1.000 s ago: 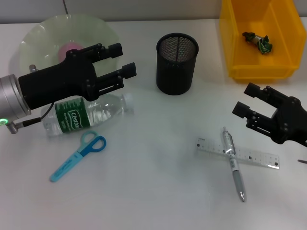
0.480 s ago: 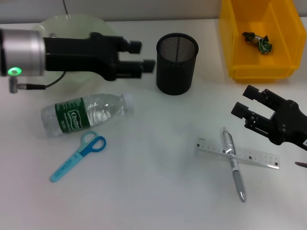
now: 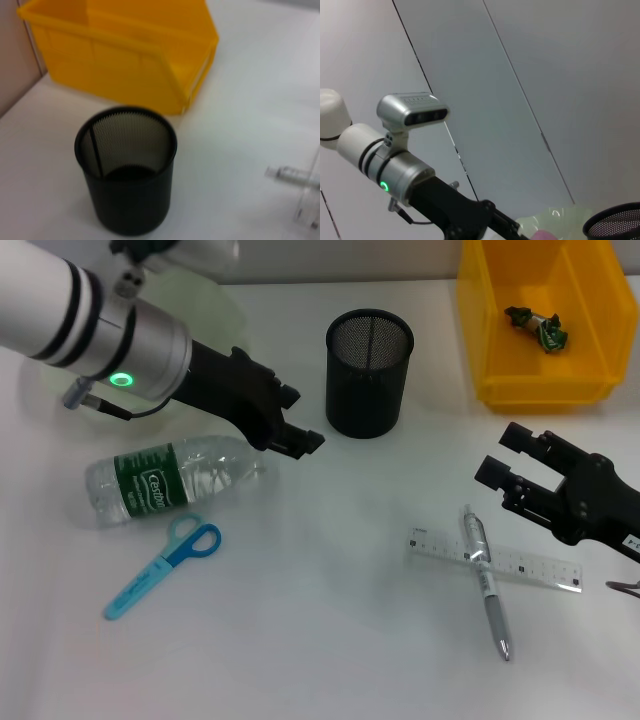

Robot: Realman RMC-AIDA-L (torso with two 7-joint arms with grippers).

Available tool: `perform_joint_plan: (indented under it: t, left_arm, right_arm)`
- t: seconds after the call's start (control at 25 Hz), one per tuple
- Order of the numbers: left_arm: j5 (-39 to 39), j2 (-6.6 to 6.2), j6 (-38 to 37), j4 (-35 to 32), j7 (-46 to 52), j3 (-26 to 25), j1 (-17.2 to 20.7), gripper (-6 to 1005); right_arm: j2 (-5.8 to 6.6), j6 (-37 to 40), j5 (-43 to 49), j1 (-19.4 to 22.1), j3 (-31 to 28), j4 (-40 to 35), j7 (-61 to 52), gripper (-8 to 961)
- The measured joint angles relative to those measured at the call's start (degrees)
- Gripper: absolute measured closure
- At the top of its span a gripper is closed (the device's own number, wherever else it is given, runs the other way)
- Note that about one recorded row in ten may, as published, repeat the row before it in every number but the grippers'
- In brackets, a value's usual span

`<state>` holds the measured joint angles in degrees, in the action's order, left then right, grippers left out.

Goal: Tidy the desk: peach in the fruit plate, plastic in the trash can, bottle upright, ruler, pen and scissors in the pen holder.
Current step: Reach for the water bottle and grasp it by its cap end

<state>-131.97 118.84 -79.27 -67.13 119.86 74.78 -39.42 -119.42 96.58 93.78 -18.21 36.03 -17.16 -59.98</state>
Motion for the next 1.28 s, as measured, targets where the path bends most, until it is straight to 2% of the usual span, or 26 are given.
perform_joint_plan:
  t: [0.2,0.6,1.28]
  left_arm:
    - [-5.44,0.15,2.82,0.5,1.87,3.76,-0.6,353]
    - [-11.03,0.17,4.09,1.5,4.1,6.57,-0.67,353]
    - [-12.11,0.26,9.65,3.48,5.19,12.48,-0.94,354]
  right_arm:
    - [0.02,-1.08,-0.01,-0.49,0.37,0.4,0.03,212]
    - [0.06,-3.26,0.18,-2.4,0.62,2.11,0.05,212]
    - [0.06,-3.78,0.23,-2.89,0.62,3.14,-0.19,212]
